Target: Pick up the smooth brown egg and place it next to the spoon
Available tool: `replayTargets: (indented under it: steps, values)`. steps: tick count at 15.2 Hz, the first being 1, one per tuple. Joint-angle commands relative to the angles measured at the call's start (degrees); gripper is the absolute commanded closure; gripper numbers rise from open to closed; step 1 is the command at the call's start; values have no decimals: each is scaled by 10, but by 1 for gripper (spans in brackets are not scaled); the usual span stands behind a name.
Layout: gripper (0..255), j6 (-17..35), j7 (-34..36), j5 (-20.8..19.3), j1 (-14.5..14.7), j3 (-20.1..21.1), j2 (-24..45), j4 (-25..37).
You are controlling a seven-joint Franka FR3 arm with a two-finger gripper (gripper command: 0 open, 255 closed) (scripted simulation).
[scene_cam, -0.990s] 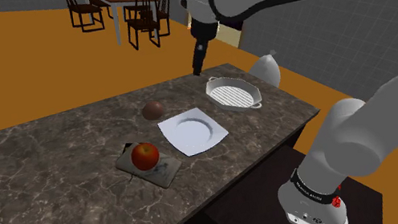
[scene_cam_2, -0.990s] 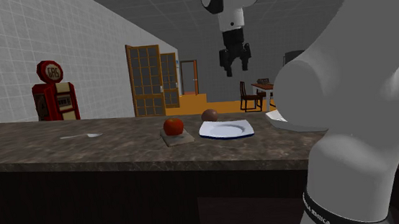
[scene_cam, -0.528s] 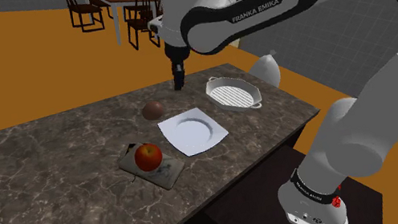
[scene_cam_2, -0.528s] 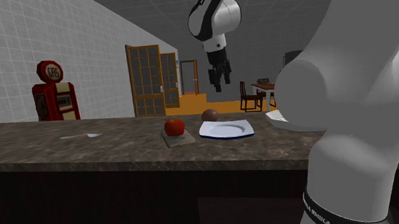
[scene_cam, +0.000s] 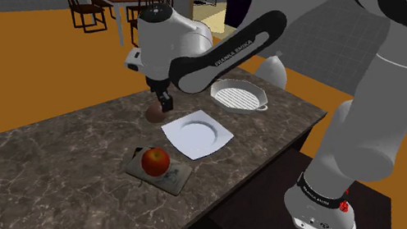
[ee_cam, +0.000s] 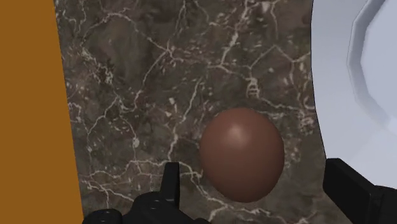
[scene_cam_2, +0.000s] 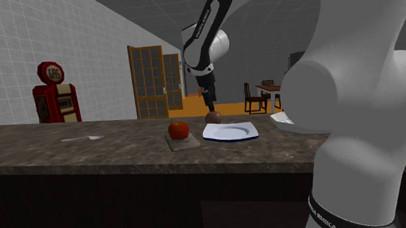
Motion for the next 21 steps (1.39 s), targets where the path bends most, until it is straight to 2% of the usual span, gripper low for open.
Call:
replayTargets:
  steps: [1, 2, 9, 18, 19, 21]
  values:
    - [0, 24, -5, -41, 8, 7, 32, 5]
    - [0, 33, -7, -61, 12, 8, 47, 9]
    - [0, 69, 16, -97, 7, -5, 92, 15]
    - [0, 72, 18, -99, 7, -7, 95, 16]
    - [255, 72, 18, -99, 7, -7, 95, 16]
    - [255, 72, 18, -100, 7, -7, 95, 16]
